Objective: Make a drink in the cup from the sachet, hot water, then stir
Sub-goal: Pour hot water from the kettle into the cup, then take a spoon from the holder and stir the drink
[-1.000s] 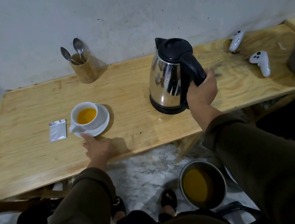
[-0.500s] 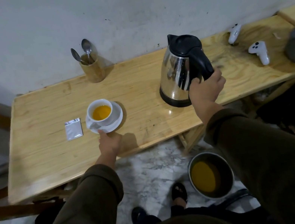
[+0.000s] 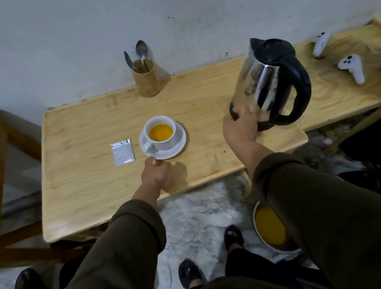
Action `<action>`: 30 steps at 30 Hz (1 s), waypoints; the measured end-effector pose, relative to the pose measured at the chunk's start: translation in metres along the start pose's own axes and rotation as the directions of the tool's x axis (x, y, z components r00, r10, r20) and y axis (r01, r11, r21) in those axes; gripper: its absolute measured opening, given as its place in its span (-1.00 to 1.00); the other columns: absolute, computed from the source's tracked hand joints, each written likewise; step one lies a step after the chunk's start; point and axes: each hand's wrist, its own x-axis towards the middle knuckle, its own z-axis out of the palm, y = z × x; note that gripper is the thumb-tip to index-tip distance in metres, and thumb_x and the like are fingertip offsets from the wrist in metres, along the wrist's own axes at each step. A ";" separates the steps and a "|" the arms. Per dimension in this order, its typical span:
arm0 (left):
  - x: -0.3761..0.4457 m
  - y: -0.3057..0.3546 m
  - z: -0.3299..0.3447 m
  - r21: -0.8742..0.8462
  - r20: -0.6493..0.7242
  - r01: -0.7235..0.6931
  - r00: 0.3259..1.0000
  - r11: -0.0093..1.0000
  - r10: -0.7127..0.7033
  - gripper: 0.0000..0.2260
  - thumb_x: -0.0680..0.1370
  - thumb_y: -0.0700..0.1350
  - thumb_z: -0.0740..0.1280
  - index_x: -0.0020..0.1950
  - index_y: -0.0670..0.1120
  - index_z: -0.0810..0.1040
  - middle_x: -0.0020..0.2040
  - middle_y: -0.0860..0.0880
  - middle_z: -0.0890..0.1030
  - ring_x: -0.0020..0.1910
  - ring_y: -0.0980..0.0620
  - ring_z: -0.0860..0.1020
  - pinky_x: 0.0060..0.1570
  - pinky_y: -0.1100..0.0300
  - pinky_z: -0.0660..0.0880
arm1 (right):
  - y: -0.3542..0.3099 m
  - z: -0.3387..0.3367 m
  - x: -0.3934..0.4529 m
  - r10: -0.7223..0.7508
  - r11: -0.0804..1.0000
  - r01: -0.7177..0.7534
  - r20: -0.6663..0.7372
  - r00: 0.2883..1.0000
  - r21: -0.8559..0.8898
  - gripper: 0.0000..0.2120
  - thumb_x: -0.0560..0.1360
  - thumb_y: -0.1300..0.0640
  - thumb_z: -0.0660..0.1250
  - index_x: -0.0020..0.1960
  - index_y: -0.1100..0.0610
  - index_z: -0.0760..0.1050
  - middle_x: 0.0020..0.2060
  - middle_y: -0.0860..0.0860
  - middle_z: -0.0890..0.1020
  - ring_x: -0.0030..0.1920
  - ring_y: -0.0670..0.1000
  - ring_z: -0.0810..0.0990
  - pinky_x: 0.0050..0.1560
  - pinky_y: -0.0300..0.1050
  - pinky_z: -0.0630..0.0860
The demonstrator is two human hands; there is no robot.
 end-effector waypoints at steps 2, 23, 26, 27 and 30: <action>0.004 -0.001 -0.004 -0.004 -0.020 0.025 0.999 1.000 -0.025 -0.44 0.53 0.00 0.27 0.49 -0.09 0.21 0.41 -0.18 0.42 0.36 -0.21 0.43 0.35 -0.08 0.39 | -0.010 0.014 0.000 -0.015 0.995 0.031 0.165 0.986 -0.098 -0.68 0.55 0.10 0.21 0.28 0.10 0.44 0.30 0.08 0.48 0.28 0.12 0.46 0.21 -0.03 0.45; 0.064 0.011 -0.031 -0.460 0.075 0.248 0.968 0.853 -0.241 -0.73 0.59 0.10 0.14 -0.11 -0.02 0.53 -0.12 -0.03 0.58 -0.08 -0.02 0.47 0.10 0.13 0.40 | -0.164 0.172 0.130 -0.402 0.763 0.604 0.562 0.723 -0.232 -0.71 0.57 0.20 0.12 0.14 0.22 0.58 0.14 0.13 0.61 0.15 0.14 0.56 0.10 -0.09 0.48; 0.065 0.009 -0.030 -0.458 0.103 0.240 0.971 0.856 -0.216 -0.77 0.58 0.11 0.17 -0.05 0.04 0.55 -0.09 0.02 0.60 -0.09 0.06 0.53 0.04 0.24 0.43 | -0.176 0.191 0.141 -0.353 0.797 0.563 0.587 0.729 -0.220 -0.70 0.59 0.16 0.12 0.20 0.17 0.55 0.19 0.11 0.59 0.16 0.12 0.58 0.12 -0.09 0.51; 0.066 0.007 -0.030 -0.443 0.106 0.229 0.973 0.866 -0.203 -0.79 0.56 0.12 0.20 -0.05 0.05 0.55 -0.09 0.04 0.60 -0.10 0.08 0.54 0.01 0.26 0.43 | -0.178 0.196 0.144 -0.315 0.817 0.531 0.599 0.736 -0.224 -0.70 0.60 0.14 0.12 0.23 0.15 0.53 0.20 0.08 0.58 0.15 0.11 0.58 0.14 -0.10 0.51; 0.065 0.006 -0.031 -0.451 0.131 0.222 0.974 0.865 -0.182 -0.70 0.40 0.25 0.34 -0.11 0.05 0.58 -0.11 -0.04 0.53 -0.18 0.09 0.47 -0.17 0.26 0.35 | -0.179 0.211 0.158 -0.256 0.842 0.478 0.595 0.762 -0.250 -0.69 0.60 0.10 0.11 0.26 0.11 0.50 0.08 0.02 0.59 -0.01 0.05 0.56 -0.04 -0.14 0.48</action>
